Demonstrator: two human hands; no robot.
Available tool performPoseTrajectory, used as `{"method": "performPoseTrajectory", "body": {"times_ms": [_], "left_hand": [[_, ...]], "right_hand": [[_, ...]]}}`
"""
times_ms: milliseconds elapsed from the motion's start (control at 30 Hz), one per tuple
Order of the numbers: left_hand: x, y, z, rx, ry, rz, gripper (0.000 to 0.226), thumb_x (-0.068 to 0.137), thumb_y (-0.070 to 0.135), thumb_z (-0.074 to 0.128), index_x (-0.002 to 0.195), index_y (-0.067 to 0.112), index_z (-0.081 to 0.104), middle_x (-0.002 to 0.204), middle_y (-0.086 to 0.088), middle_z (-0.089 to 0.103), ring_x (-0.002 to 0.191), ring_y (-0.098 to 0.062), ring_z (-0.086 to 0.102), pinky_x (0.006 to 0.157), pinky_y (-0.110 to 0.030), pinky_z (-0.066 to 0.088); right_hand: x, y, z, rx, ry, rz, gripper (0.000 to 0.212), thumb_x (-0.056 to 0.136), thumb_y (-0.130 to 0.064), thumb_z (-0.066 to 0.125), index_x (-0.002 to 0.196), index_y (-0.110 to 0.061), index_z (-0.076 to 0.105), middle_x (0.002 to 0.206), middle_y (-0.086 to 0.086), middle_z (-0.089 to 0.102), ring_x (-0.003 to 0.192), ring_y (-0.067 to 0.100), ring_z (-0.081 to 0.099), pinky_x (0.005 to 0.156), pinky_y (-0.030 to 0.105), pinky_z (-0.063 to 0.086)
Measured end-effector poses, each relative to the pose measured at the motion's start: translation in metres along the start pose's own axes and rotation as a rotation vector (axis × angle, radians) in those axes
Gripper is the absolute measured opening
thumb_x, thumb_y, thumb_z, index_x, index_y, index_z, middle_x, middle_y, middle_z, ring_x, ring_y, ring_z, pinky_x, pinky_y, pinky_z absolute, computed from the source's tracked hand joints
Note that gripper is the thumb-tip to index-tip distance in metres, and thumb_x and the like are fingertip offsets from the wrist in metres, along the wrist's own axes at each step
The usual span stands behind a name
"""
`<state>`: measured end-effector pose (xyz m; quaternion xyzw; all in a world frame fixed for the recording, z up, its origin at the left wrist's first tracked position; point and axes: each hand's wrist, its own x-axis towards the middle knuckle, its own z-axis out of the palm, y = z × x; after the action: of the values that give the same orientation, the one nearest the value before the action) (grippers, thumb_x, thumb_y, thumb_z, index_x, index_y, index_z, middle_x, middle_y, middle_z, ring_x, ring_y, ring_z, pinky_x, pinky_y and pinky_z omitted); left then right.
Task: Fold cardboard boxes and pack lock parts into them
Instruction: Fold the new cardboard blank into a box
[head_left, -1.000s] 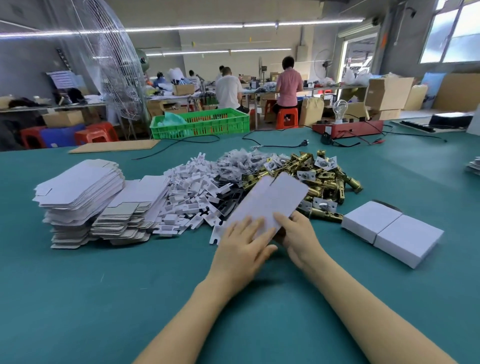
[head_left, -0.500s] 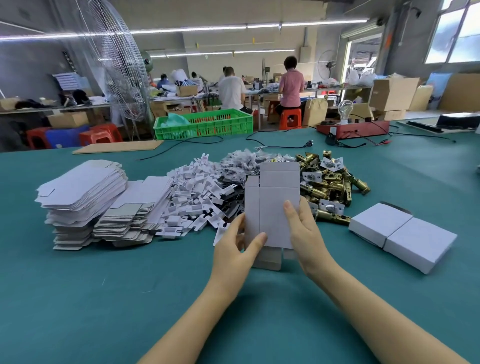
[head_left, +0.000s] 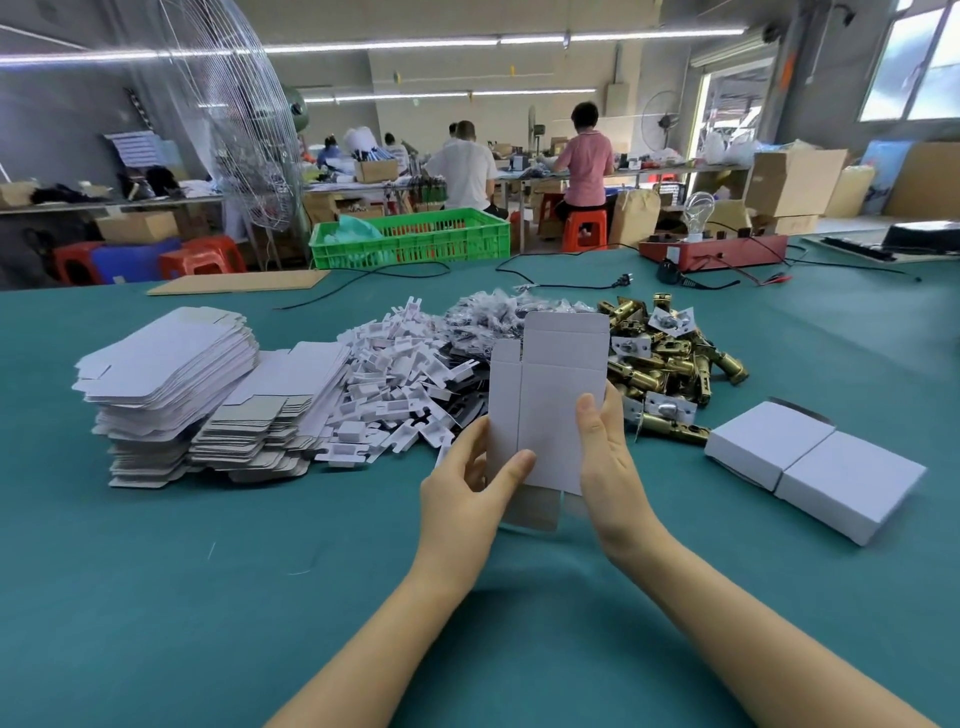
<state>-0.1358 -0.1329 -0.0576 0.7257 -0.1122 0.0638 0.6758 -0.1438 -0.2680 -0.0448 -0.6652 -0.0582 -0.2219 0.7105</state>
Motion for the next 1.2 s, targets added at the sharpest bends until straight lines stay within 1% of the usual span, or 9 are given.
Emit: {"method": "performPoseTrajectory", "body": {"times_ms": [133,267,400,500,600,800,900,1000,1200], "left_hand": [[0.0,0.0,-0.001,0.005,0.017,0.023,0.059,0.08,0.033,0.077,0.135,0.025,0.056,0.131,0.009,0.062,0.118,-0.006,0.058,0.102,-0.023,0.047],[0.0,-0.003,0.0,0.042,0.066,0.167,0.042,0.086,0.026,0.075,0.122,0.036,0.057,0.117,0.019,0.067,0.108,-0.004,0.064,0.093,-0.024,0.053],[-0.002,-0.002,0.005,0.257,0.193,0.578,0.035,0.092,0.006,0.06,0.114,0.028,0.044,0.11,0.021,0.063,0.093,-0.006,0.064,0.079,-0.016,0.052],[0.002,-0.011,0.006,0.466,0.227,0.888,0.029,0.092,-0.003,0.054,0.112,0.014,0.044,0.113,-0.008,0.065,0.099,-0.022,0.064,0.088,-0.034,0.053],[0.004,-0.015,0.005,0.543,0.207,0.932,0.04,0.087,-0.012,0.056,0.117,0.012,0.047,0.114,-0.015,0.068,0.103,-0.027,0.066,0.081,-0.048,0.057],[0.003,-0.012,0.004,0.67,-0.084,0.914,0.06,0.089,-0.012,0.053,0.139,0.017,0.037,0.141,-0.029,0.047,0.131,-0.044,0.048,0.102,-0.06,0.043],[0.001,-0.009,0.004,0.672,-0.24,0.816,0.049,0.1,0.03,0.046,0.145,0.023,0.027,0.152,-0.026,0.03,0.141,-0.042,0.032,0.109,-0.055,0.037],[0.003,-0.01,0.002,0.679,-0.23,0.677,0.08,0.085,0.061,0.053,0.15,0.033,0.016,0.16,-0.012,0.014,0.149,-0.027,0.015,0.118,-0.051,0.022],[0.01,-0.004,-0.009,0.629,-0.068,0.544,0.115,0.062,0.071,0.063,0.151,0.007,0.026,0.144,0.0,0.031,0.134,-0.016,0.027,0.114,-0.038,0.029]], "right_hand": [[-0.003,0.004,0.001,-0.019,-0.007,-0.025,0.052,0.095,-0.053,0.034,0.144,-0.038,0.025,0.142,-0.024,0.043,0.131,-0.004,0.039,0.109,0.021,0.034],[-0.003,0.002,0.002,-0.075,-0.008,-0.041,0.028,0.092,-0.055,0.034,0.119,-0.06,0.027,0.121,-0.046,0.044,0.114,-0.024,0.041,0.089,0.0,0.035],[-0.002,-0.001,-0.002,-0.13,0.038,-0.128,0.009,0.093,-0.057,0.037,0.098,-0.056,0.045,0.1,-0.025,0.056,0.098,0.002,0.054,0.08,0.017,0.045],[-0.006,-0.007,0.003,-0.097,0.037,-0.196,0.027,0.092,-0.057,0.038,0.116,-0.046,0.044,0.109,-0.02,0.053,0.104,0.006,0.054,0.092,0.029,0.046],[-0.012,-0.009,0.006,0.005,-0.063,-0.172,0.073,0.081,-0.075,0.048,0.135,-0.029,0.033,0.13,-0.008,0.049,0.114,0.014,0.055,0.097,0.031,0.046],[-0.014,-0.02,-0.001,0.18,-0.174,-0.003,0.106,0.061,-0.081,0.063,0.144,-0.022,0.032,0.142,0.009,0.048,0.13,0.022,0.049,0.108,0.043,0.039],[-0.008,-0.022,-0.007,0.261,-0.212,0.07,0.088,0.061,-0.077,0.068,0.133,-0.03,0.052,0.132,0.004,0.059,0.124,0.022,0.055,0.099,0.036,0.047],[-0.005,-0.028,-0.01,0.328,-0.298,0.111,0.051,0.074,-0.065,0.067,0.117,-0.038,0.067,0.125,-0.001,0.065,0.119,0.019,0.059,0.093,0.029,0.05],[-0.001,-0.04,-0.016,0.182,-0.281,0.145,0.026,0.089,-0.036,0.05,0.1,-0.035,0.074,0.098,-0.001,0.073,0.09,0.016,0.069,0.067,0.021,0.053]]}}
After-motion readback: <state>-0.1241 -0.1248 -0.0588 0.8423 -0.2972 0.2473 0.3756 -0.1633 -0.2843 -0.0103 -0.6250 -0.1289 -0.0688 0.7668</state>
